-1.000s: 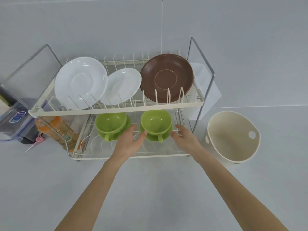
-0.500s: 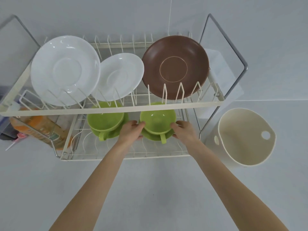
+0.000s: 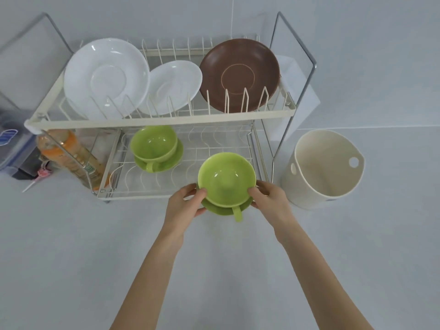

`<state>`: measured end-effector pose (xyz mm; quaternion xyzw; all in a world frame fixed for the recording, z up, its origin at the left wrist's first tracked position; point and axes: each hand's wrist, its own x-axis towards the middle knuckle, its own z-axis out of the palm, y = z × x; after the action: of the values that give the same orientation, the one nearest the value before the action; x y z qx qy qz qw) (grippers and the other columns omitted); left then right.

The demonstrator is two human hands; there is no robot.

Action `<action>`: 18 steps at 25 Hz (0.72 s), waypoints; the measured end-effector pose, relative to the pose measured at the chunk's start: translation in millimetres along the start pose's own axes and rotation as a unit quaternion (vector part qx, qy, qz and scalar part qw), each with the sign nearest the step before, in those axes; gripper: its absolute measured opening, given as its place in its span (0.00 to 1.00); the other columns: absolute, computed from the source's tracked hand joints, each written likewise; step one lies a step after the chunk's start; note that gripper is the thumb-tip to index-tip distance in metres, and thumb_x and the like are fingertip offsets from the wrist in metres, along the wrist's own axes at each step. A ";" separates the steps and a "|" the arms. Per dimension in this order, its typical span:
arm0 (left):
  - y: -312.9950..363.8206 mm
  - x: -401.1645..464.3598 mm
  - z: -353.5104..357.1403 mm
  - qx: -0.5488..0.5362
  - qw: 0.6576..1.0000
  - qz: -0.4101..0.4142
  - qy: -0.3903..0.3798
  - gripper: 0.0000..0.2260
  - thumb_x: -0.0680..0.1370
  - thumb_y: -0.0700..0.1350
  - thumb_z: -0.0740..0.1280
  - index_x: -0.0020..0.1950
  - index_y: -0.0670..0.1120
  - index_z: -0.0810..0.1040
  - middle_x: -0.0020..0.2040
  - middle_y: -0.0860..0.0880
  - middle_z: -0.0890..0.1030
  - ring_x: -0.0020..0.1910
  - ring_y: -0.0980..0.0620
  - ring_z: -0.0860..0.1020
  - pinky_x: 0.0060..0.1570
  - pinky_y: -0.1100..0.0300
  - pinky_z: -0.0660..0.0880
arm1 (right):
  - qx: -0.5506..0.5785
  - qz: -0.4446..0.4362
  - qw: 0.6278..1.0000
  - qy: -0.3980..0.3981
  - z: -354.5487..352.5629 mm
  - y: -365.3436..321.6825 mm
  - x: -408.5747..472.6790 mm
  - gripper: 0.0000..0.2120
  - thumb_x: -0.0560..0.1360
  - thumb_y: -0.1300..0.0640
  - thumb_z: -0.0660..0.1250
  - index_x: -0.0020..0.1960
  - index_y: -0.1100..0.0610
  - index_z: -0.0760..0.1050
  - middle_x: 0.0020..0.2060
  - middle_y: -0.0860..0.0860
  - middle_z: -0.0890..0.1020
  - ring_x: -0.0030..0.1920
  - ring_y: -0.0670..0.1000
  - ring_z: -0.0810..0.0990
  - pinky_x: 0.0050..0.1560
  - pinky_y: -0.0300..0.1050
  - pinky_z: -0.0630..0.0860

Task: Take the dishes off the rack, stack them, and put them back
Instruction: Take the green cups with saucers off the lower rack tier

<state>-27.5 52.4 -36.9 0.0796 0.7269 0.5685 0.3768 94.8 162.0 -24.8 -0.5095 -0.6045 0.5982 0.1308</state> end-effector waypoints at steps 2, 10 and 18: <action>-10.2 -17.6 -1.5 0.000 1.000 0.000 0.004 0.15 0.76 0.42 0.63 0.62 0.42 0.74 0.59 0.45 0.78 0.46 0.56 0.80 0.43 0.67 0.79 | 0.001 0.003 1.000 0.003 -2.0 15.2 -14.5 0.13 0.72 0.59 0.61 0.54 0.56 0.77 0.51 0.61 0.82 0.55 0.59 0.79 0.62 0.58 0.74; -59.8 -41.1 -0.4 0.008 0.998 -0.055 -0.004 0.15 0.75 0.40 0.64 0.62 0.41 0.74 0.56 0.46 0.77 0.44 0.56 0.80 0.38 0.72 0.78 | -0.030 0.056 0.998 0.002 -1.0 63.8 -36.0 0.16 0.73 0.60 0.61 0.59 0.61 0.75 0.51 0.57 0.81 0.55 0.57 0.79 0.62 0.56 0.74; -71.1 -21.5 5.6 0.025 0.996 -0.087 -0.015 0.11 0.75 0.40 0.64 0.57 0.46 0.75 0.47 0.51 0.79 0.51 0.47 0.80 0.37 0.73 0.78 | -0.049 0.084 0.995 0.004 4.2 80.0 -20.3 0.15 0.74 0.61 0.60 0.59 0.61 0.76 0.51 0.57 0.81 0.53 0.56 0.79 0.56 0.50 0.75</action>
<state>13.4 20.7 -90.5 0.0336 0.7394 0.5139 0.4337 137.4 125.0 -85.2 -0.5664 -0.5874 0.5753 0.0572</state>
